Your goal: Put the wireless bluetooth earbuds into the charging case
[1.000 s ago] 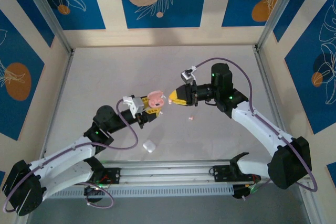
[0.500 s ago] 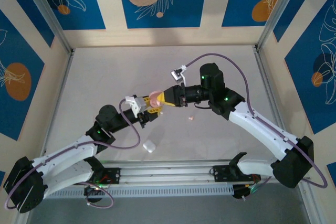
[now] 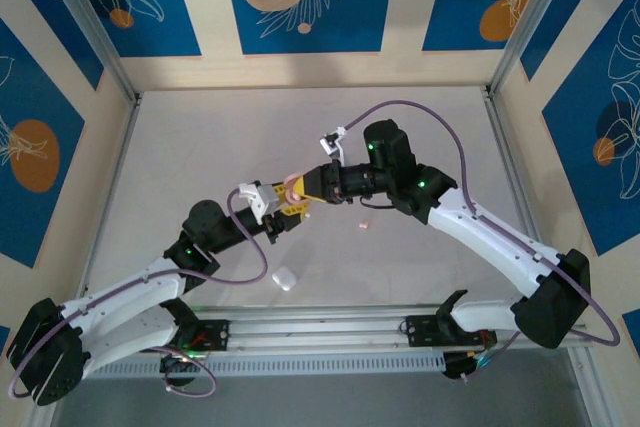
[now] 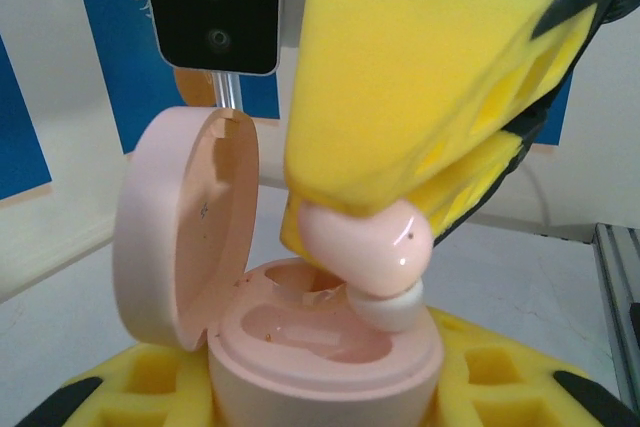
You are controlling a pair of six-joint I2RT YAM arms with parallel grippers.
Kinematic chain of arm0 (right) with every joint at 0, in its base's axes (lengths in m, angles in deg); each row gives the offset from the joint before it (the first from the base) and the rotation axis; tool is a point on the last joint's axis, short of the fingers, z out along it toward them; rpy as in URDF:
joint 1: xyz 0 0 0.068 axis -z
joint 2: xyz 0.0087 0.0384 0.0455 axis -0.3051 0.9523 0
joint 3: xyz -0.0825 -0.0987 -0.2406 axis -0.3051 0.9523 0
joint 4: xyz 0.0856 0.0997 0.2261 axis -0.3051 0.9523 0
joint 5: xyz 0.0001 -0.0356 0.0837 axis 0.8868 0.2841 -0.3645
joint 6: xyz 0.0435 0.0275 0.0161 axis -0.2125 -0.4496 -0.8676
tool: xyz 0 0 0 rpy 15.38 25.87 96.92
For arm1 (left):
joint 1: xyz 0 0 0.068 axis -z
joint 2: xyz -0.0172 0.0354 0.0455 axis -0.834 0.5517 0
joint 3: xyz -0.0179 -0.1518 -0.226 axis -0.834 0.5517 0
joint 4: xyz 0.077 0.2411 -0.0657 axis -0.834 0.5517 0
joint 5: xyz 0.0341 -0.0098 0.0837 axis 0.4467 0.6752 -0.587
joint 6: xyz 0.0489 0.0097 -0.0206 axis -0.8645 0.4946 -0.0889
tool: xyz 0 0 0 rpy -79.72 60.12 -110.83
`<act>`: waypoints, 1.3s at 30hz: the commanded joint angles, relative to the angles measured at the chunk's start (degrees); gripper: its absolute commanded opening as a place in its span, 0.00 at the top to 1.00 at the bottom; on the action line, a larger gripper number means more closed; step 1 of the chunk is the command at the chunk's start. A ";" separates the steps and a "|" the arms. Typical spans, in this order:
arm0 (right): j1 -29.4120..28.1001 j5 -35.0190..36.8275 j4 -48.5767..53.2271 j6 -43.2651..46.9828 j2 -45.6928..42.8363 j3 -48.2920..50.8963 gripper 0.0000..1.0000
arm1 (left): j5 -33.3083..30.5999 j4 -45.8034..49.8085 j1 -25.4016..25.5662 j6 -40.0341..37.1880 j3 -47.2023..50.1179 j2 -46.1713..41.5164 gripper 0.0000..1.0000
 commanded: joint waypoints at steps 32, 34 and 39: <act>-3.96 10.67 13.45 5.30 3.34 -7.16 0.80 | -2.26 -4.38 0.87 -0.34 -0.05 -0.07 0.68; -4.14 10.52 14.33 5.38 3.35 -7.42 0.80 | -2.48 -4.47 0.88 -0.43 0.03 -0.16 0.68; -4.21 10.38 16.39 5.37 3.27 -8.41 0.80 | -2.75 -4.73 0.85 -0.43 0.03 -0.20 0.68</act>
